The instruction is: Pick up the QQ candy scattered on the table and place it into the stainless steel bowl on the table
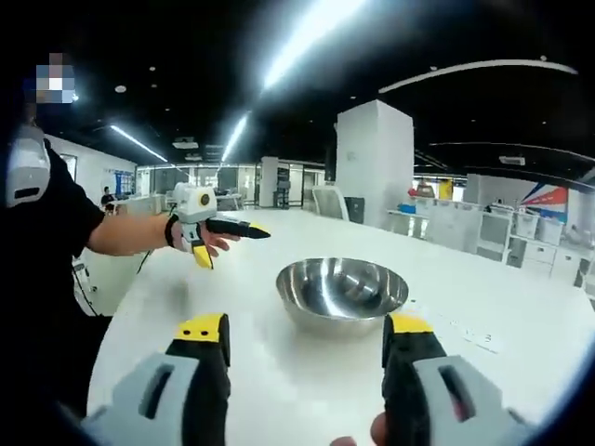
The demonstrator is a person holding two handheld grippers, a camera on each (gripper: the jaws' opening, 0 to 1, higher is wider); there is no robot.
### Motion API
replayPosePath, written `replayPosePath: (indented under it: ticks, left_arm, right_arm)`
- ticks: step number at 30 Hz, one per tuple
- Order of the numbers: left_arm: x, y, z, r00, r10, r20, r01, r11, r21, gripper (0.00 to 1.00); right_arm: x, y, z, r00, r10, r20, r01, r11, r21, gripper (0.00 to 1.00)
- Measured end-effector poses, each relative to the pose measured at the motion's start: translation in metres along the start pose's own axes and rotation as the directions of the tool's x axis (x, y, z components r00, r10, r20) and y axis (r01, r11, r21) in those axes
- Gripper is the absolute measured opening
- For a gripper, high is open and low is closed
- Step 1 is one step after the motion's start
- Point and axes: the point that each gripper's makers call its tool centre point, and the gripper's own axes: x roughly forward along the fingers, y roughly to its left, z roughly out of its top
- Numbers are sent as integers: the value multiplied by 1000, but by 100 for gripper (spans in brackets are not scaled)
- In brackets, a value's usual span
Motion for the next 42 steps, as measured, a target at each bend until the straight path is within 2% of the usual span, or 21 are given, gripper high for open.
replayPosePath:
  ticks: [3,4,5,8,11,14,17,19,20,21,23,25,27,33,42]
  left_arm:
    - [-26,-19,9,999,40,9,-39,999,-26,96]
    - [-38,-26,11,998,68,9,-67,997,-26,95]
    - [-45,-33,13,997,77,15,-77,997,-14,95]
    - [-71,-64,16,995,94,15,-94,996,-8,95]
    - [-93,-85,18,992,127,2,-127,992,-23,94]
    - [-114,-99,17,984,173,-35,-174,984,-32,92]
    - [-139,-116,8,970,221,-99,-224,974,-24,91]
    - [-148,-132,-1,967,226,-122,-230,973,-24,91]
    - [-153,-134,-6,966,226,-128,-232,972,-33,91]
    - [-159,-140,-12,966,221,-135,-231,971,-62,91]
    - [-167,-148,-22,966,213,-146,-227,970,-89,91]
    - [-171,-153,-31,965,205,-167,-221,971,-88,91]
    - [-175,-155,-39,959,205,-198,-222,973,-69,91]
    - [-177,-149,-35,958,223,-182,-240,968,-75,91]
    - [-169,-143,-37,959,214,-186,-231,970,-76,91]
  right_arm:
    - [-26,19,-3,997,-79,-15,79,997,23,57]
    - [-38,27,1,993,-114,15,114,993,22,56]
    - [-46,33,-1,991,-135,4,135,990,44,55]
    - [-77,57,6,977,-208,45,206,977,59,51]
    - [-99,78,11,966,-249,66,246,968,44,51]
    - [-123,104,7,956,-290,37,290,957,-18,51]
    - [-139,125,-1,948,-319,2,319,947,-39,50]
    - [-147,136,-9,940,-340,-18,338,939,-59,50]
    - [-150,140,-14,937,-347,-33,345,937,-61,49]
    - [-153,147,-18,938,-343,-39,341,938,-60,48]
    - [-157,161,-22,949,-314,-15,315,949,24,45]
    - [-160,165,-26,949,-314,-7,314,948,56,45]
    - [-161,164,-33,946,-324,-26,325,944,52,45]
    - [-160,150,-36,928,-366,-63,369,929,38,45]
    - [-150,149,-42,927,-363,-96,367,930,25,44]
